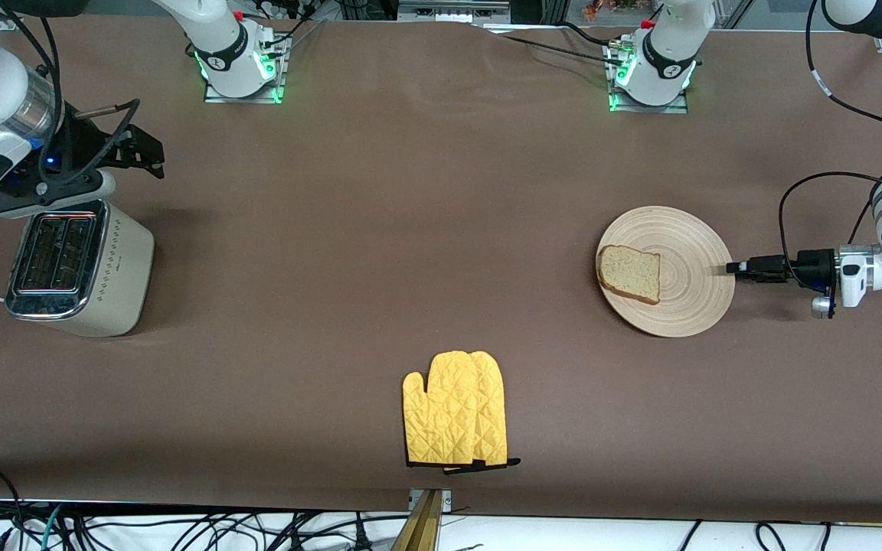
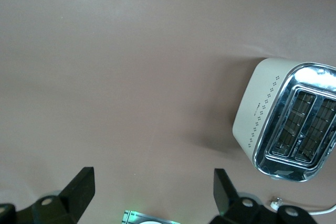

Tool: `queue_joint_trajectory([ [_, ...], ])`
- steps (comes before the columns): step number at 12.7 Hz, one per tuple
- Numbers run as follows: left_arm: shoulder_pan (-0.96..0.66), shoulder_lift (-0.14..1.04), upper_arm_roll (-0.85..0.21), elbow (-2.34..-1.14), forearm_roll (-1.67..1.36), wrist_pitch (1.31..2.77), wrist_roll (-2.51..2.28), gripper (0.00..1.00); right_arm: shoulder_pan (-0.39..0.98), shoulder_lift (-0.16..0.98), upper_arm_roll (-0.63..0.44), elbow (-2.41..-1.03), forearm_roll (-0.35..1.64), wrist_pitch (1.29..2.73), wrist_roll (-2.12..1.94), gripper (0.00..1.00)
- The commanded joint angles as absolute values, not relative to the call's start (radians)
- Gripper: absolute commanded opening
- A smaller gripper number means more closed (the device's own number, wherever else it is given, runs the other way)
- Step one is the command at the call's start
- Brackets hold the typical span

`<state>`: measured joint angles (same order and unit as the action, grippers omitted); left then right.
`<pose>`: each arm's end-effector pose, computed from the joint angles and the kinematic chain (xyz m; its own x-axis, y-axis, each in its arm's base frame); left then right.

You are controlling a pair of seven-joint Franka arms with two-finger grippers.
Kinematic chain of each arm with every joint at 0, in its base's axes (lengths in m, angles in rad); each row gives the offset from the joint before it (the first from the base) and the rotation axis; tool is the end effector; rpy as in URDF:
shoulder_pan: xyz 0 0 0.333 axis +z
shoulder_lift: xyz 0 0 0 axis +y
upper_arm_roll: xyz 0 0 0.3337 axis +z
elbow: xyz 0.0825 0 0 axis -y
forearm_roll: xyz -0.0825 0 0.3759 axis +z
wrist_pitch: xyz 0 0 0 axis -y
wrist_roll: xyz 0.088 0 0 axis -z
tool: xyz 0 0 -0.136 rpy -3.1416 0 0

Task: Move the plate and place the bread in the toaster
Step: 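Lower the left gripper to the wooden plate's rim, then push the wooden plate with the left gripper toward the toaster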

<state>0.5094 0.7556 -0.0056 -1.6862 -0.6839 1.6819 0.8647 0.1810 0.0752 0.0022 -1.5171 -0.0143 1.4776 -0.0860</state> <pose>0.5513 0.2136 0.1442 0.9863 -0.0770 -0.1457 0.0723 -0.5922 0.8025 0.5478 0.0994 0.5888 0.9578 0.2635 -0.1152 0.2657 -0.9640 0.0043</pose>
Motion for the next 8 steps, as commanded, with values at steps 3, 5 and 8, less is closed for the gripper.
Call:
queue_joint_trajectory([
  [3, 0.477, 0.790, -0.006, -1.667, -0.660, 1.701, 0.874, 0.00, 0.179, 0.063, 0.002, -1.528, -0.006, 1.479, -0.083, 1.00],
  [5, 0.472, 0.792, -0.008, -1.669, -0.658, 1.692, 0.861, 0.00, 0.179, 0.063, 0.002, -1.528, -0.006, 1.479, -0.083, 1.00],
  [8, 0.424, 0.790, -0.017, -1.669, -0.678, 1.600, 0.854, 0.00, 0.179, 0.063, 0.002, -1.528, -0.006, 1.479, -0.083, 1.00],
])
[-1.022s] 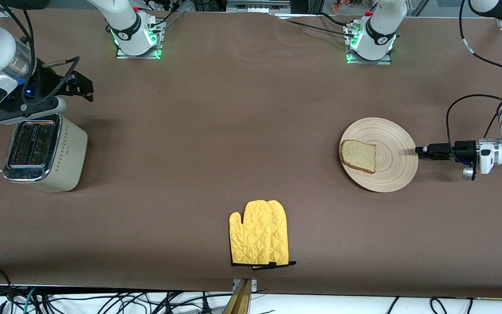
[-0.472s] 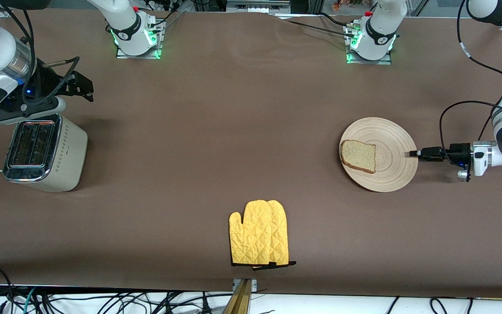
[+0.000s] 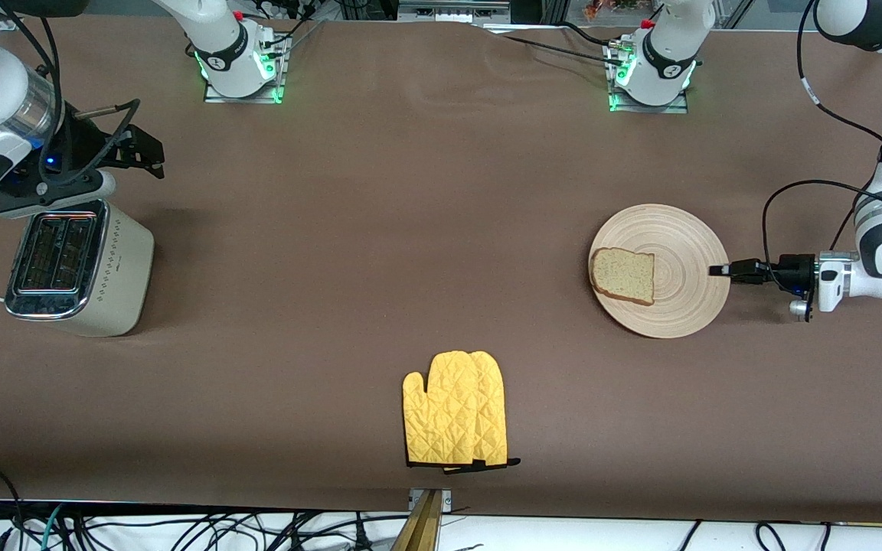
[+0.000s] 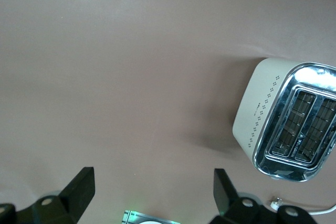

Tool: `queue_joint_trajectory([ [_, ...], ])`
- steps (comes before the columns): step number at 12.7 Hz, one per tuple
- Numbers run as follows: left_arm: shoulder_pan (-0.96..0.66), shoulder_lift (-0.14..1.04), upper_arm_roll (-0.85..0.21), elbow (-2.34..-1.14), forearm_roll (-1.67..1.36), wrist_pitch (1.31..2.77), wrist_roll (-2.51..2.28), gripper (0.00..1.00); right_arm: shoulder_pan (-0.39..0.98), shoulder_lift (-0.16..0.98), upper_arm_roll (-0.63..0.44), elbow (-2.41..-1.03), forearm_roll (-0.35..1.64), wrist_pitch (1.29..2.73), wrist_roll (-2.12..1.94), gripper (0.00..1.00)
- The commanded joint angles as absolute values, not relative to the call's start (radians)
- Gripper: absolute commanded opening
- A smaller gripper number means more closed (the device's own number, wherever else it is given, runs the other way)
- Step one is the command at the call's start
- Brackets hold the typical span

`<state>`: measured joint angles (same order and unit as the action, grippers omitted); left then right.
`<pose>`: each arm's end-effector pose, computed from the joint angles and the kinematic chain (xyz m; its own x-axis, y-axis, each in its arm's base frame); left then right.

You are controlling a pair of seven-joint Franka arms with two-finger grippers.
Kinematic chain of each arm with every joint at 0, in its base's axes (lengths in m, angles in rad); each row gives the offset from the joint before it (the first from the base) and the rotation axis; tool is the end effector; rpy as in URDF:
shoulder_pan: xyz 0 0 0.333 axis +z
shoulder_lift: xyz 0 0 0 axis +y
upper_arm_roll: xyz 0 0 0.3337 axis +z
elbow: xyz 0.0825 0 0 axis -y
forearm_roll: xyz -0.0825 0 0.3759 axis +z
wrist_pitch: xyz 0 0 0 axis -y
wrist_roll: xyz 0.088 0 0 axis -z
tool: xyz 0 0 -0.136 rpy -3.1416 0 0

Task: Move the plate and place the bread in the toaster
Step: 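Push the wooden plate with the left gripper toward the toaster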

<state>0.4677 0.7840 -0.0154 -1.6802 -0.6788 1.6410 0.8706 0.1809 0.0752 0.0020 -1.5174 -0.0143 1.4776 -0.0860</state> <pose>0.5541 0.1793 0.1318 0.9728 -0.1556 -0.1717 0.0567 -0.5585 0.8276 0.5479 0.0992 0.5887 0.9578 0.2632 -0.1155 0.2654 -0.9641 0.0042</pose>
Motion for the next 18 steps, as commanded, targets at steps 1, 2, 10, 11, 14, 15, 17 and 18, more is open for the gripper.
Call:
queue_joint_trajectory([
  [1, 0.405, 0.784, -0.041, -1.669, -0.711, 1.583, 0.842, 0.00, 0.179, 0.063, 0.002, -1.528, -0.006, 1.479, -0.083, 1.00],
  [2, 0.397, 0.781, -0.082, -1.669, -0.748, 1.577, 0.795, 0.00, 0.179, 0.061, 0.002, -1.528, -0.006, 1.477, -0.083, 1.00],
  [10, 0.073, 0.788, -0.183, -1.680, -0.926, 1.761, 0.695, 0.00, 0.181, 0.072, 0.002, -1.526, -0.006, 1.494, -0.081, 1.00],
  [11, 0.042, 0.792, -0.183, -1.687, -0.969, 1.802, 0.695, 0.00, 0.181, 0.072, 0.002, -1.526, -0.006, 1.496, -0.081, 1.00],
  [14, -0.058, 0.805, -0.183, -1.703, -1.046, 1.925, 0.695, 0.00, 0.181, 0.072, 0.002, -1.526, -0.006, 1.493, -0.083, 1.00],
  [15, -0.080, 0.810, -0.183, -1.715, -1.048, 1.954, 0.695, 0.00, 0.181, 0.075, 0.002, -1.526, -0.005, 1.493, -0.083, 1.00],
  [17, -0.089, 0.815, -0.183, -1.718, -1.052, 1.968, 0.695, 0.00, 0.181, 0.087, 0.003, -1.526, -0.002, 1.493, -0.083, 1.00],
  [18, -0.089, 0.818, -0.183, -1.720, -1.052, 1.968, 0.695, 0.00, 0.181, 0.090, 0.006, -1.528, -0.002, 1.493, -0.080, 1.00],
])
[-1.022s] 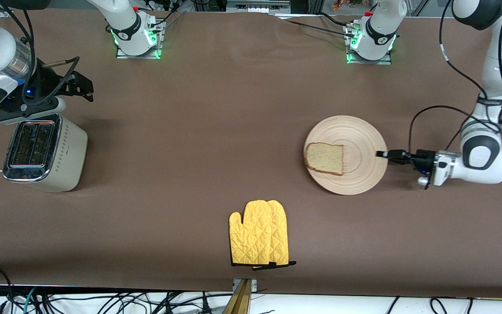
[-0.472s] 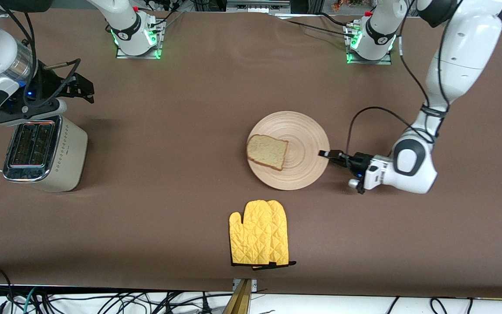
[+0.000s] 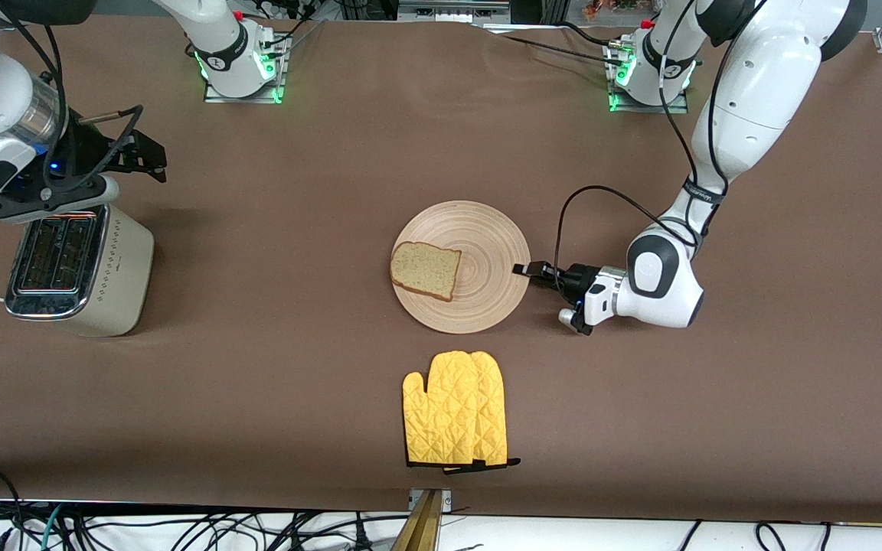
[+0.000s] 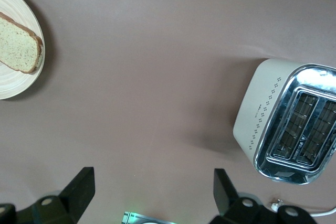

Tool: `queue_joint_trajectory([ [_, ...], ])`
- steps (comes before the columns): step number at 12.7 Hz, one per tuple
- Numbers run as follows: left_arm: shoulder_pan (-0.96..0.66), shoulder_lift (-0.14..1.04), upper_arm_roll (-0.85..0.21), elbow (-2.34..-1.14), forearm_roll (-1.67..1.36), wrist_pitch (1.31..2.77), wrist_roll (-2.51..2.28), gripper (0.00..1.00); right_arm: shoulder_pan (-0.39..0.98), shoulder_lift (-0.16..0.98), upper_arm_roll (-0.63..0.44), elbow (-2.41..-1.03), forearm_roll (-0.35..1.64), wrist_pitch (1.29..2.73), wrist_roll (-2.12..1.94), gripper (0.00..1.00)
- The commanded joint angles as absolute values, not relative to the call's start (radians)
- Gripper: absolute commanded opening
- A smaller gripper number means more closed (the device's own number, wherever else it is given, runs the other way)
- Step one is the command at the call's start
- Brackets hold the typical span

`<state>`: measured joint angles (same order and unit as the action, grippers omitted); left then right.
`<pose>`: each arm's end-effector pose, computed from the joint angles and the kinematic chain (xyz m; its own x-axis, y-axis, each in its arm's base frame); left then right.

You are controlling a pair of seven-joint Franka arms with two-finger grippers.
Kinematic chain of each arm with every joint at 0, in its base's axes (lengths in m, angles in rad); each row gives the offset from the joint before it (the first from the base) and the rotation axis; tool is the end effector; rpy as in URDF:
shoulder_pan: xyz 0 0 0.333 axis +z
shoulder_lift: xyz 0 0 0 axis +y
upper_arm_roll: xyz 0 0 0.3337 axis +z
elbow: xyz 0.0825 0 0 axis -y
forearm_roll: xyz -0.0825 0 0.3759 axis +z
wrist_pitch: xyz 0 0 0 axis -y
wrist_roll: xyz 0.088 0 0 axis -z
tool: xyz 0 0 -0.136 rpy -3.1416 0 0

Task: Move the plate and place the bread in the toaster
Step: 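Push the wooden plate with the left gripper toward the toaster, then reach the right gripper to the bread while the left gripper withdraws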

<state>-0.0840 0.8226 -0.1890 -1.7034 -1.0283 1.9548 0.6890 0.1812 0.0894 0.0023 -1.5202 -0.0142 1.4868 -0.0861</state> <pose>0.5870 -0.2395 0.1230 0.9370 -0.3094 -0.1621 -0.0135 -0.4960 0.8682 0.5524 0.1004 0.5801 0.9567 0.2638 -0.1232 0.2662 -0.9639 0.0034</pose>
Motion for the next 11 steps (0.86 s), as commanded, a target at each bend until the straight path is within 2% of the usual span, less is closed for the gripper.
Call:
queue_joint_trajectory([
  [1, -0.089, 0.818, -0.183, -1.726, -1.052, 1.968, 0.695, 0.00, 0.183, 0.092, 0.006, -1.531, 0.011, 1.496, -0.080, 1.00],
  [2, -0.089, 0.818, -0.183, -1.730, -1.052, 1.968, 0.695, 0.08, 0.184, 0.101, 0.008, -1.537, 0.044, 1.500, -0.052, 1.00],
  [3, -0.087, 0.816, -0.181, -1.732, -1.051, 1.967, 0.695, 0.48, 0.186, 0.106, 0.008, -1.554, 0.067, 1.517, -0.004, 1.00],
  [4, -0.084, 0.813, -0.181, -1.738, -1.049, 1.967, 0.696, 0.99, 0.198, 0.106, 0.011, -1.589, 0.095, 1.557, 0.035, 1.00],
  [7, -0.083, 0.766, -0.173, -1.740, -0.990, 1.957, 0.628, 1.00, 0.305, 0.121, 0.012, -1.696, 0.143, 1.719, 0.193, 1.00],
  [11, -0.029, 0.638, -0.169, -1.709, -0.549, 1.918, 0.531, 1.00, 0.437, 0.240, 0.015, -1.720, 0.143, 1.877, 0.394, 1.00],
])
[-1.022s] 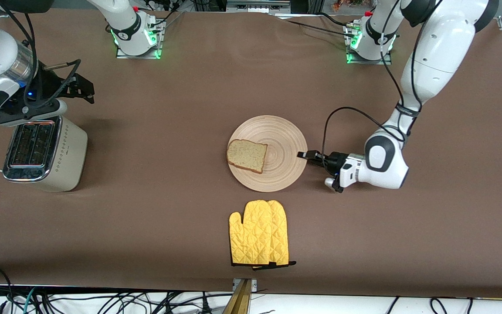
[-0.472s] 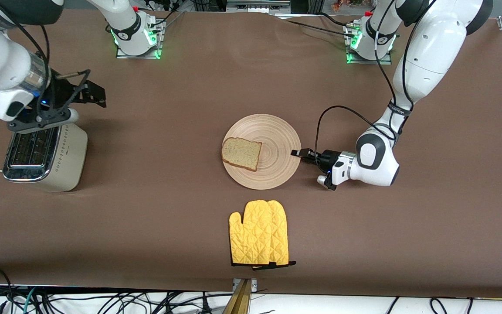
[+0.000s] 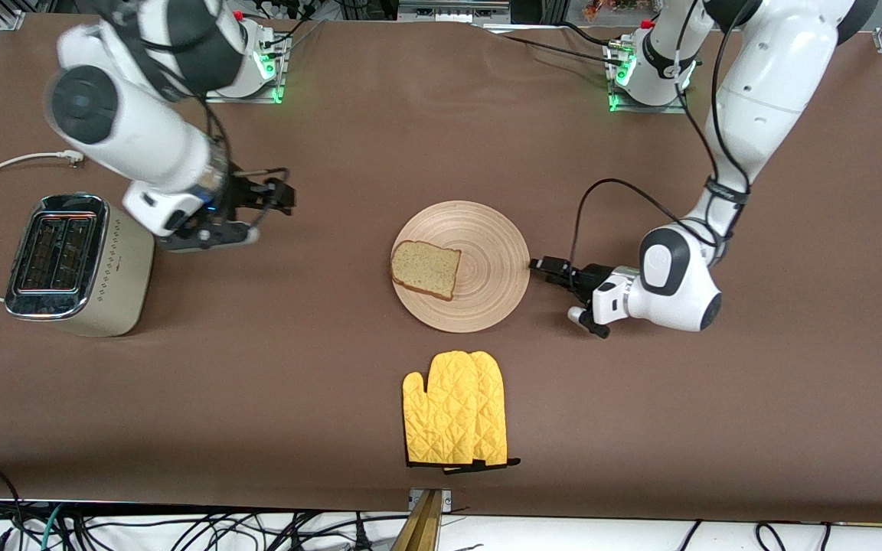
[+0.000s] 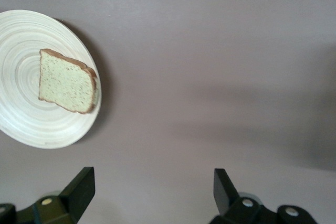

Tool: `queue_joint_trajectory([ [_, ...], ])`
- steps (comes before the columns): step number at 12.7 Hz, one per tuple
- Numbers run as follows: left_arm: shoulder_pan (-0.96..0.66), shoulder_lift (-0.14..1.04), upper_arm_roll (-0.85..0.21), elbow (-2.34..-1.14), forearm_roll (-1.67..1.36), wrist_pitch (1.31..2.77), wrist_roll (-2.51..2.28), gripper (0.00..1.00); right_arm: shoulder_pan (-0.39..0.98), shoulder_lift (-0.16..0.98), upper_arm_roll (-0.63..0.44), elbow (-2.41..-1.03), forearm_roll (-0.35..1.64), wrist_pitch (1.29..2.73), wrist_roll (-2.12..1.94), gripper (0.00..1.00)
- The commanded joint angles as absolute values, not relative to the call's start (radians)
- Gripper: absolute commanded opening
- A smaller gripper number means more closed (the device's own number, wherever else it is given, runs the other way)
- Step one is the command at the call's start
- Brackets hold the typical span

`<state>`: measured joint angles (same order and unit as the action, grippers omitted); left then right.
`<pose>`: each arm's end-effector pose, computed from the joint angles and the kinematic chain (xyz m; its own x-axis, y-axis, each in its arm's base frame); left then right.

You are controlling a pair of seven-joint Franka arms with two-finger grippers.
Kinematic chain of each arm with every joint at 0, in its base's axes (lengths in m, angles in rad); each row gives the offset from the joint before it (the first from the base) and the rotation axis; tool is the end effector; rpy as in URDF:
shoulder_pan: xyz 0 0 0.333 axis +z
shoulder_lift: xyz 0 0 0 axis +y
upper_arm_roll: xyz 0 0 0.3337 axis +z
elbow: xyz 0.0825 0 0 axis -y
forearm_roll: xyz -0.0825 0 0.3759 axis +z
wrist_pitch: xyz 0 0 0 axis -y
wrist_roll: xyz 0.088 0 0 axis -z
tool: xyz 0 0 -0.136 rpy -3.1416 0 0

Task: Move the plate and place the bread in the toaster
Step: 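Reach the right gripper to the bread while the left gripper withdraws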

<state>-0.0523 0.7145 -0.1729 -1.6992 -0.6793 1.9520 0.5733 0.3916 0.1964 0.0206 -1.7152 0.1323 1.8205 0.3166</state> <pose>0.6029 -0.1908 0.1705 0.8954 -0.4156 -0.1600 -0.1904 -0.6820 0.7061 0.5474 0.2544 0.4538 0.9898 0.0623 -0.1284 0.0505 -0.9944 -0.0929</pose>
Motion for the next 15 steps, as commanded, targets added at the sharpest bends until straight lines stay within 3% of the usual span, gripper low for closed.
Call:
queue_joint_trajectory([
  [1, -0.025, 0.615, -0.167, -1.700, -0.453, 1.913, 0.526, 1.00, 0.463, 0.283, 0.015, -1.720, 0.143, 1.925, 0.437, 1.00],
  [7, 0.032, 0.404, -0.157, -1.694, -0.048, 1.896, 0.508, 1.00, 0.623, 0.521, 0.015, -1.706, 0.143, 2.258, 0.659, 1.00],
  [10, 0.057, 0.321, -0.144, -1.559, 0.089, 1.798, 0.506, 1.00, 0.624, 0.557, 0.015, -1.704, 0.143, 2.309, 0.666, 0.99],
  [13, 0.051, 0.299, -0.138, -1.352, 0.089, 1.556, 0.320, 1.00, 0.629, 0.601, 0.015, -1.707, 0.143, 2.359, 0.673, 0.92],
  [15, 0.013, 0.217, -0.088, -1.397, 0.078, 1.543, 0.266, 1.00, 0.629, 0.620, 0.015, -1.707, 0.143, 2.372, 0.672, 0.82],
])
